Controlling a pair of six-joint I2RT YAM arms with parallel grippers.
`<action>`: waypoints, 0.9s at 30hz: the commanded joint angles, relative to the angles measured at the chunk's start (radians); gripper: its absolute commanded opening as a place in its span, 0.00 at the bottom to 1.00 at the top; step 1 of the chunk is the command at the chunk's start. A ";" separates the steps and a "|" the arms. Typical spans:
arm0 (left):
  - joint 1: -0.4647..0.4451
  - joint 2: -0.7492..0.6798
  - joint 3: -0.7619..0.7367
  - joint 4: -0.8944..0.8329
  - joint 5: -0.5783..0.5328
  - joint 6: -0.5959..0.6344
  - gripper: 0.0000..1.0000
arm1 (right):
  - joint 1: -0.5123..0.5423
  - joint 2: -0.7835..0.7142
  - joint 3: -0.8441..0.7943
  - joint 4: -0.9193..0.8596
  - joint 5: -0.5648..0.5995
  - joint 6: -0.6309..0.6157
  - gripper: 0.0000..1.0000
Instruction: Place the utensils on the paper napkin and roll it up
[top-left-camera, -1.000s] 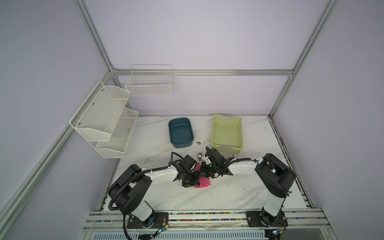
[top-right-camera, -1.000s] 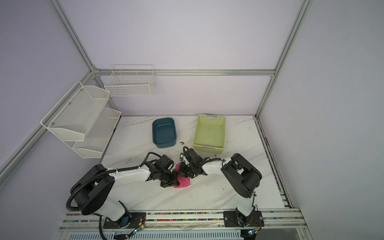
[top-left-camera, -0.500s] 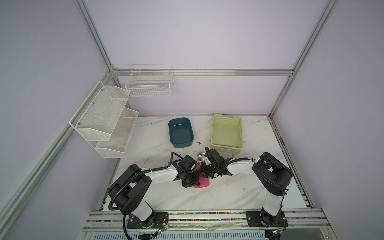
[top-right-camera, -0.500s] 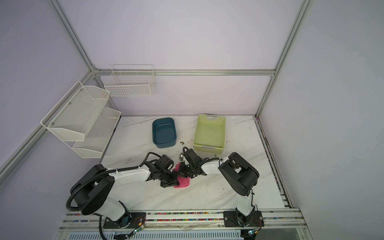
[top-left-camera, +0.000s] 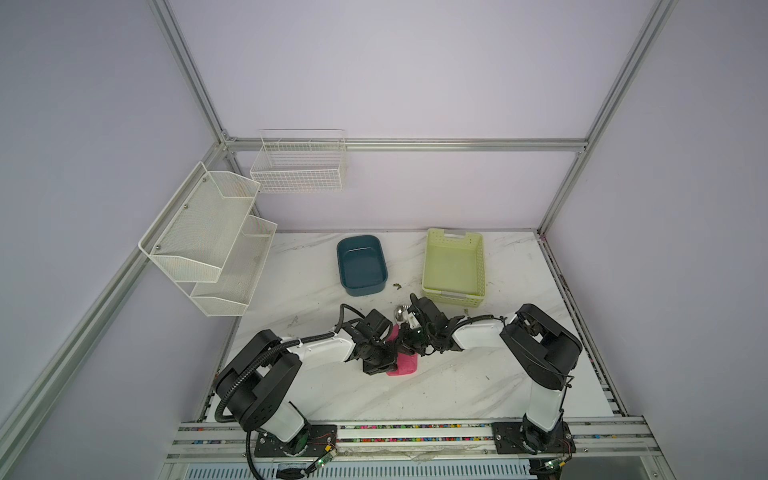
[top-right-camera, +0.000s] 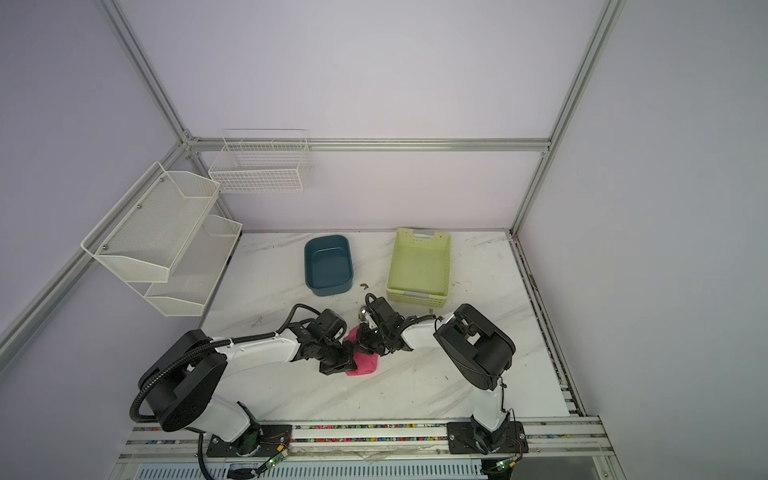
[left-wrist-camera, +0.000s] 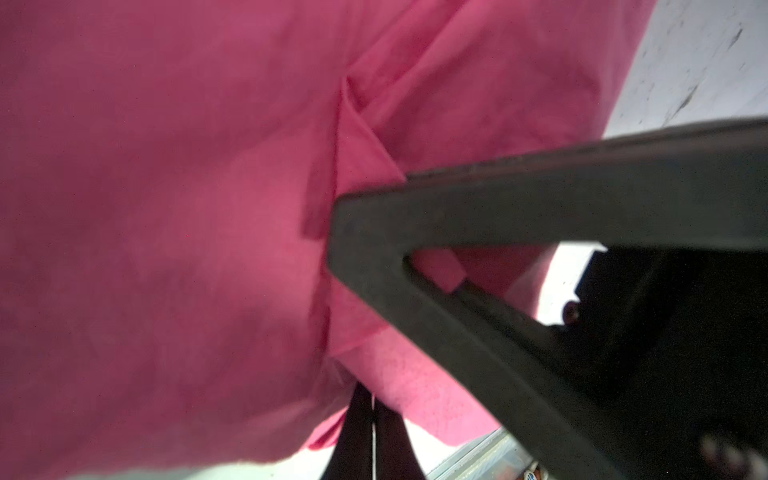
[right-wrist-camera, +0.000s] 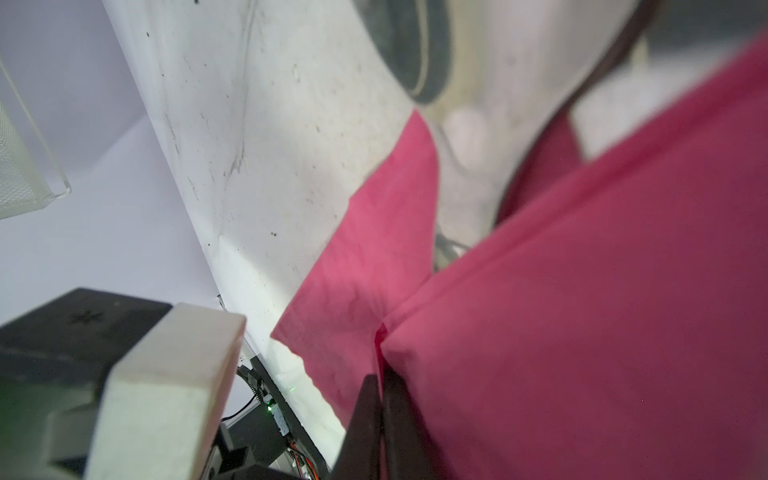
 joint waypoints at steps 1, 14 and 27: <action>0.005 -0.084 0.048 -0.064 -0.048 0.032 0.07 | 0.007 0.017 -0.007 -0.001 0.023 0.006 0.16; 0.198 -0.332 0.009 -0.210 -0.070 0.102 0.07 | 0.008 0.023 0.010 -0.034 0.018 -0.023 0.42; 0.212 -0.252 -0.001 -0.090 0.004 0.073 0.07 | 0.006 0.031 0.012 -0.053 0.020 -0.035 0.24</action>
